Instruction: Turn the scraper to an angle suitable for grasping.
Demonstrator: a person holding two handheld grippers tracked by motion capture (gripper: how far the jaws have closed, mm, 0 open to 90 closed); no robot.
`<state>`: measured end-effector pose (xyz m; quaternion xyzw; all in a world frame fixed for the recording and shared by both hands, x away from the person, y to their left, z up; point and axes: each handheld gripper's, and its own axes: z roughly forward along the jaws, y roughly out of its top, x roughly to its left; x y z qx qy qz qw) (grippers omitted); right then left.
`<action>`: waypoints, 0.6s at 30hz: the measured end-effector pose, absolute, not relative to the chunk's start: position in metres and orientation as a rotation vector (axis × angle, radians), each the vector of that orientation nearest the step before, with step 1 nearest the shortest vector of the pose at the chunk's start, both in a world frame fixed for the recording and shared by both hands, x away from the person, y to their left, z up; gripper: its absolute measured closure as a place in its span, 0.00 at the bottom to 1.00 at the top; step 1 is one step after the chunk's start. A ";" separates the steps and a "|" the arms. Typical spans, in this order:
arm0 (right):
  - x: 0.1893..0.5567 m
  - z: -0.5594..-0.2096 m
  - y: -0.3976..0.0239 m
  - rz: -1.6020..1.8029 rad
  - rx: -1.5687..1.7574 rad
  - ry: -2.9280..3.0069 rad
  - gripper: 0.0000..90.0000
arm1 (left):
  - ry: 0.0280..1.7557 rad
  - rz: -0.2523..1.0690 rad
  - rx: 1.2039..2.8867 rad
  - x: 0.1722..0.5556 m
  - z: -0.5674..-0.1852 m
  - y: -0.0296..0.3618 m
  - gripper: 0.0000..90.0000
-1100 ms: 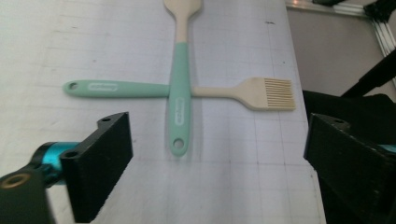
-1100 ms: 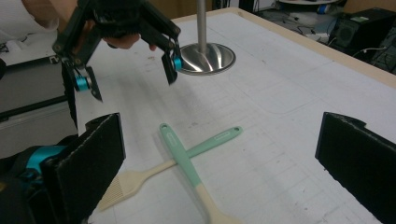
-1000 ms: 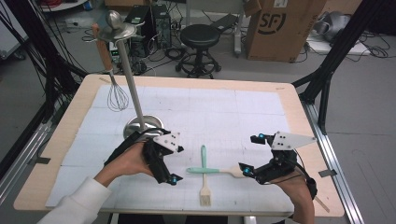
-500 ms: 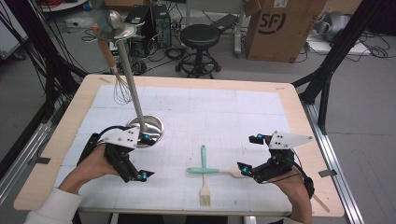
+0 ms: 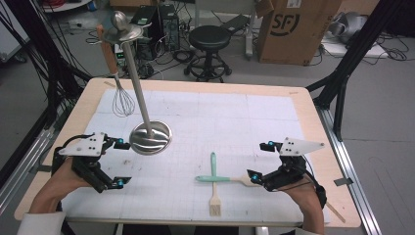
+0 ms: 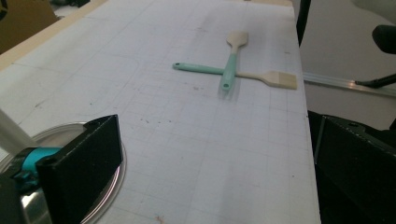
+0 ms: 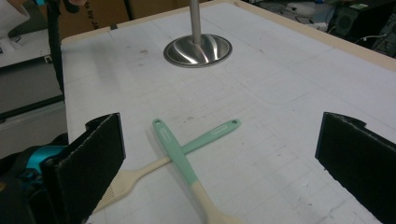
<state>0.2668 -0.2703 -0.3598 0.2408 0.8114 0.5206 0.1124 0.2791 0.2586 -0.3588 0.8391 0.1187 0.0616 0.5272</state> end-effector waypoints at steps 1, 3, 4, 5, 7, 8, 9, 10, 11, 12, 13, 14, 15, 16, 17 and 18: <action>0.267 -0.360 -0.270 1.528 0.708 2.379 0.00 | 0.283 0.151 1.991 0.279 -0.358 0.261 0.02; 0.267 -0.360 -0.269 1.522 0.707 2.382 0.00 | 0.283 0.162 1.977 0.277 -0.357 0.263 0.02; 0.267 -0.360 -0.268 1.520 0.709 2.384 0.00 | 0.284 0.172 1.974 0.277 -0.357 0.264 0.02; 0.267 -0.359 -0.267 1.510 0.705 2.386 0.00 | 0.288 0.175 1.970 0.277 -0.356 0.266 0.02; 0.267 -0.359 -0.265 1.494 0.698 2.391 0.00 | 0.290 0.179 1.966 0.277 -0.357 0.269 0.02; 0.267 -0.359 -0.263 1.485 0.694 2.397 0.00 | 0.297 0.184 1.966 0.277 -0.357 0.270 0.02; 0.267 -0.358 -0.261 1.476 0.689 2.406 0.00 | 0.305 0.186 1.963 0.277 -0.358 0.272 0.02; 0.267 -0.358 -0.259 1.463 0.680 2.417 0.00 | 0.309 0.187 1.964 0.277 -0.359 0.273 0.02; 0.268 -0.357 -0.257 1.450 0.679 2.426 0.00 | 0.311 0.190 1.962 0.277 -0.359 0.275 0.02; 0.269 -0.357 -0.254 1.442 0.676 2.434 0.00 | 0.312 0.189 1.959 0.276 -0.360 0.276 0.02; 0.270 -0.357 -0.252 1.435 0.672 2.447 0.00 | 0.313 0.188 1.954 0.275 -0.360 0.277 0.02; 0.272 -0.356 -0.249 1.420 0.675 2.468 0.00 | 0.317 0.189 1.950 0.275 -0.361 0.279 0.02; 0.274 -0.356 -0.246 1.394 0.666 2.481 0.00 | 0.321 0.186 1.946 0.274 -0.361 0.280 0.02; 0.277 -0.356 -0.243 1.369 0.653 2.497 0.00 | 0.319 0.189 1.947 0.274 -0.361 0.281 0.02; 0.280 -0.356 -0.240 1.356 0.645 2.518 0.00 | 0.321 0.194 1.949 0.274 -0.362 0.282 0.02; 0.283 -0.356 -0.237 1.340 0.641 2.536 0.00 | 0.327 0.200 1.952 0.274 -0.362 0.283 0.02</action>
